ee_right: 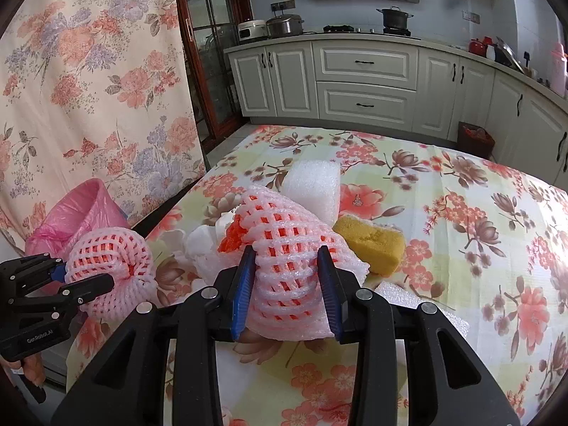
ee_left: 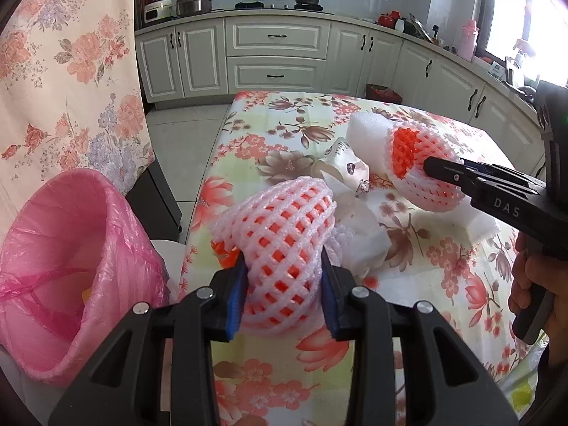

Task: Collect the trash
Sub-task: 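Carry both pink foam nets with both tools over the pink bin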

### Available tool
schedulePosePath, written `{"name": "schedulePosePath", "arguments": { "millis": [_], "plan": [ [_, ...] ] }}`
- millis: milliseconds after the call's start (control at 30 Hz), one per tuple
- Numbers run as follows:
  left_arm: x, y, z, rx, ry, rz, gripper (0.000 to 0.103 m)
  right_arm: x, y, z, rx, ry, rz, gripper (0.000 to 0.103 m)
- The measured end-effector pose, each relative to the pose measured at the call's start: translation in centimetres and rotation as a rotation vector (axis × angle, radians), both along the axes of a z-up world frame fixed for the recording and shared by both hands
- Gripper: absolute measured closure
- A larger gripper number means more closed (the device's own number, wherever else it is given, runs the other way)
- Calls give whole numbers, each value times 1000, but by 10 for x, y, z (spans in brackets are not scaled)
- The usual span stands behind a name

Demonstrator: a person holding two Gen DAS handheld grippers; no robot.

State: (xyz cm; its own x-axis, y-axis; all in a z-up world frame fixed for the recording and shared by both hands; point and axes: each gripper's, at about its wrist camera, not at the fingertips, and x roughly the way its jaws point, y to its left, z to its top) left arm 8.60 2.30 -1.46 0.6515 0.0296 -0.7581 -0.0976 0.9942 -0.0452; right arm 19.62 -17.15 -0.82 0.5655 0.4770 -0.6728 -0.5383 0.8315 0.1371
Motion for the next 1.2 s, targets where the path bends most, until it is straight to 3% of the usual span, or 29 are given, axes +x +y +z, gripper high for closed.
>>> {"name": "schedulePosePath", "arguments": {
  "millis": [767,1200],
  "plan": [
    [-37,23,56,2,-127,46,68,-36,-12,54,40,-93,-6,68],
    [-69,56,80,-2,-199,115,68,-57,7,83,48,-148,27,68]
  ]
}}
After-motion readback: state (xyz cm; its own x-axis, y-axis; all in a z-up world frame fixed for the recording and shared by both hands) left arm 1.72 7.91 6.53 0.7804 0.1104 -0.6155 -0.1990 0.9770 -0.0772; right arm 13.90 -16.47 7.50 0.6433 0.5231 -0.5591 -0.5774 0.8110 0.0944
